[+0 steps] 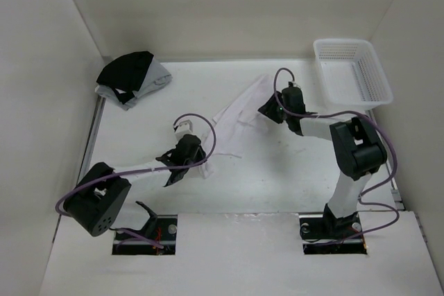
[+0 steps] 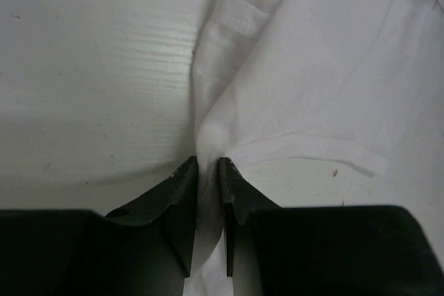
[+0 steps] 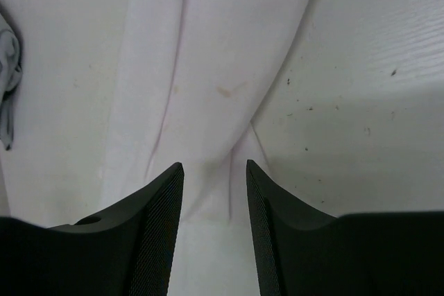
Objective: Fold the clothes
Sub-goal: Flatten the tank top out
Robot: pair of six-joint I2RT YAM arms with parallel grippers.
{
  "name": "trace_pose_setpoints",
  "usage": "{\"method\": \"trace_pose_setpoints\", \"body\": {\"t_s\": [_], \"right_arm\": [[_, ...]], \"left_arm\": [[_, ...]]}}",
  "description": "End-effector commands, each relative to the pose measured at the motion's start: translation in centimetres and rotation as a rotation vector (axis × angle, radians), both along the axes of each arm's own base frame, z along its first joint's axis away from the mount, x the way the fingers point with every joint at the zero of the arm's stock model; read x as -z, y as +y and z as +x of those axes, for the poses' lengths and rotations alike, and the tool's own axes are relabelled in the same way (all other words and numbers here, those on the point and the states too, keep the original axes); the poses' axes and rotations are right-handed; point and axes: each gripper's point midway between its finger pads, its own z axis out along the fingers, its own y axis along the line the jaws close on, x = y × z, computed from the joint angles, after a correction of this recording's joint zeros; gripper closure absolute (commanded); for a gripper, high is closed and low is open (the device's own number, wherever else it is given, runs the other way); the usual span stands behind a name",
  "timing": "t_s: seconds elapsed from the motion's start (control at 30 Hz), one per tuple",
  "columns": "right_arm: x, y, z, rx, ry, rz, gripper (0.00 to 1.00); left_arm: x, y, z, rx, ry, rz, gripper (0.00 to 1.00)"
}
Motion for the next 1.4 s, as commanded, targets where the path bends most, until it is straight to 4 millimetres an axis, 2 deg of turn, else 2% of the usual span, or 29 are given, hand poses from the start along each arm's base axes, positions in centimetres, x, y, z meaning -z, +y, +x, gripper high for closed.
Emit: {"method": "trace_pose_setpoints", "body": {"t_s": [0.0,0.07,0.17,0.23,0.3,0.37,0.43,0.47,0.5,0.53,0.57,0.67,0.73,0.77,0.83,0.87,0.93,1.0,1.07,1.13,1.23,1.27,1.37], "right_arm": [[0.0,1.0,1.6,-0.020,-0.014,-0.004,0.54],[0.6,1.4,2.3,-0.023,-0.003,-0.004,0.55],[0.5,1.8,3.7,-0.018,-0.011,-0.004,0.63],[-0.5,1.9,4.6,-0.014,-0.045,0.001,0.81],[-1.6,1.5,5.1,0.009,-0.084,-0.010,0.95],[-3.7,1.7,4.4,0.006,-0.147,-0.017,1.00],[-7.3,2.1,2.0,-0.002,-0.231,-0.016,1.00],[-9.1,2.0,0.8,-0.003,-0.268,-0.012,1.00],[-11.7,2.0,-0.9,-0.011,-0.319,0.001,1.00],[-12.3,1.9,-1.4,-0.013,-0.332,0.004,1.00],[-14.7,1.8,-3.1,-0.022,-0.377,0.019,1.00],[-20.7,1.2,-7.5,-0.059,-0.477,0.059,0.99],[-23.5,0.9,-10.0,-0.084,-0.523,0.081,0.99],[-25.5,0.9,-12.7,-0.127,-0.562,0.099,0.98],[-26.8,1.1,-15.3,-0.177,-0.583,0.115,0.98],[-27.7,1.2,-18.1,-0.234,-0.595,0.136,0.98],[-28.3,1.6,-21.3,-0.312,-0.606,0.161,0.97],[-27.7,2.5,-25.1,-0.418,-0.578,0.186,0.96],[-25.9,4.0,-28.0,-0.518,-0.522,0.213,0.96],[-23.5,5.7,-30.2,-0.598,-0.465,0.233,0.96],[-22.5,6.7,-31.1,-0.621,-0.437,0.248,0.96],[-22.2,7.2,-31.3,-0.637,-0.423,0.247,0.96],[-21.5,9.8,-33.8,-0.764,-0.388,0.255,0.96]], "left_arm": [[-2.6,0.3,3.2,-0.064,-0.101,-0.035,0.87],[-2.8,0.5,4.0,-0.078,-0.102,-0.049,0.89],[-3.7,0.9,5.4,-0.108,-0.133,-0.064,0.91],[-4.1,1.3,6.3,-0.131,-0.150,-0.080,0.93],[-4.4,1.7,6.8,-0.151,-0.162,-0.084,0.94],[-5.8,2.2,7.8,-0.179,-0.195,-0.109,0.96],[-8.8,2.6,8.5,-0.198,-0.262,-0.146,0.98],[-11.2,3.4,8.9,-0.222,-0.319,-0.166,0.98],[-12.7,4.0,9.1,-0.239,-0.353,-0.180,0.98],[-14.5,4.8,9.3,-0.260,-0.392,-0.199,0.98],[-16.0,5.4,9.4,-0.274,-0.421,-0.217,0.98],[-22.5,7.7,9.7,-0.320,-0.551,-0.266,0.98],[-26.0,8.9,9.8,-0.337,-0.616,-0.292,0.98],[-28.4,9.5,9.7,-0.334,-0.655,-0.316,0.98],[-30.7,10.1,9.3,-0.332,-0.694,-0.341,0.98],[-32.8,10.4,8.8,-0.325,-0.739,-0.360,0.98],[-34.4,10.6,8.4,-0.320,-0.770,-0.363,0.97],[-35.3,10.7,8.3,-0.317,-0.778,-0.361,0.97],[-34.7,10.5,9.2,-0.316,-0.761,-0.346,0.96],[-32.4,9.3,11.1,-0.296,-0.696,-0.357,0.97],[-31.5,8.4,11.7,-0.285,-0.665,-0.385,0.97],[-31.5,8.4,11.5,-0.289,-0.673,-0.387,0.97],[-32.4,9.4,10.5,-0.316,-0.706,-0.395,0.97]]}}
